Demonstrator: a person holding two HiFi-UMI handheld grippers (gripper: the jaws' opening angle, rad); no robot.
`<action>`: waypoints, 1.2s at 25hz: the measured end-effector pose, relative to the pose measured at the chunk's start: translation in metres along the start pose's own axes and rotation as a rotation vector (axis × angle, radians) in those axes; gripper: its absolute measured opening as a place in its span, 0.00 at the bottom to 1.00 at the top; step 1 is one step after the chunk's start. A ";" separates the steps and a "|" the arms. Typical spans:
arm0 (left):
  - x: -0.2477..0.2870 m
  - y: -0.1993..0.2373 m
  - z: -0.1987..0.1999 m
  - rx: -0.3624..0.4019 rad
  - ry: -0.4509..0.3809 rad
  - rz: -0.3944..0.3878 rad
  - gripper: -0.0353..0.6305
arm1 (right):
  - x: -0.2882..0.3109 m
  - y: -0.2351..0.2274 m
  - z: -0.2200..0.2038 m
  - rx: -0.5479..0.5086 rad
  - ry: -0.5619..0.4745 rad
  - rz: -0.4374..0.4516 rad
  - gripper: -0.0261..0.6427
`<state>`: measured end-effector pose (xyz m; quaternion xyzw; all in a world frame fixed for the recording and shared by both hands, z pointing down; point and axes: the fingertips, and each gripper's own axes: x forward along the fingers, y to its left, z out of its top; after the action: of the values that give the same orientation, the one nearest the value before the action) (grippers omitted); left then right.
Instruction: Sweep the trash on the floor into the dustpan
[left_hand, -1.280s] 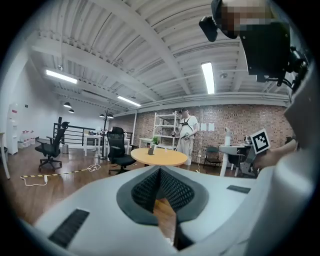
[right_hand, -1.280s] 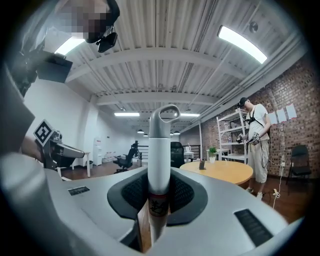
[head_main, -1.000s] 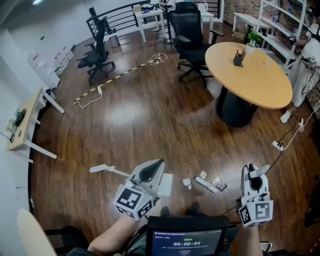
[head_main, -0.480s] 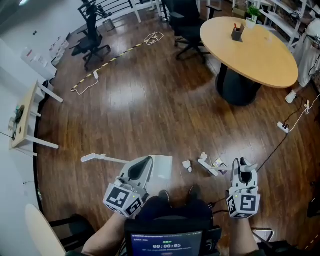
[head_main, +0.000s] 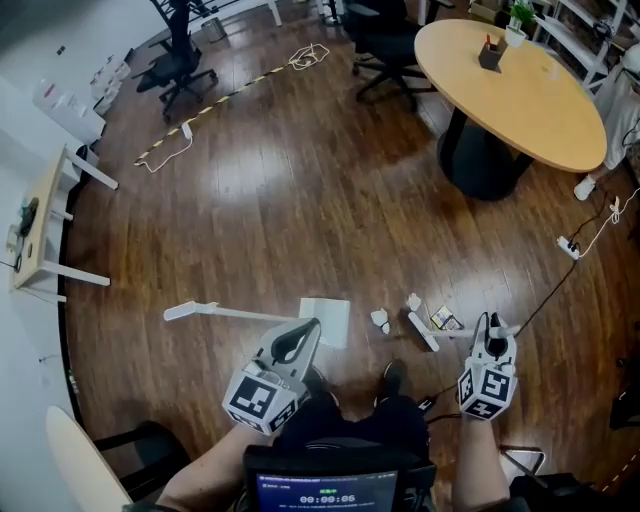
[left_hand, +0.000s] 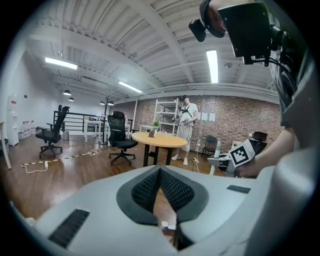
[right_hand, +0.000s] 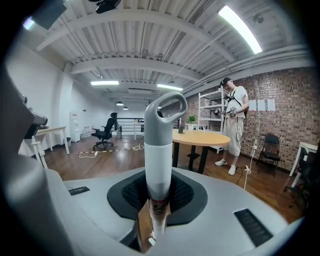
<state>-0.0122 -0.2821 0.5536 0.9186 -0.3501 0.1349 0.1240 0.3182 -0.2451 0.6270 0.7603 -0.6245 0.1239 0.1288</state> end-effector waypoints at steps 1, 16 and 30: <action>-0.006 0.012 -0.003 0.001 -0.001 0.001 0.09 | 0.002 0.013 -0.004 -0.006 0.007 -0.003 0.17; -0.130 0.153 -0.041 -0.043 -0.030 0.009 0.09 | 0.013 0.223 -0.013 0.071 0.157 -0.114 0.17; -0.199 0.206 -0.054 -0.055 -0.101 -0.067 0.09 | 0.020 0.357 -0.018 0.248 0.314 -0.173 0.19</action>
<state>-0.3035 -0.2923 0.5643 0.9317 -0.3286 0.0745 0.1359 -0.0285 -0.3239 0.6658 0.7924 -0.5093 0.3052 0.1402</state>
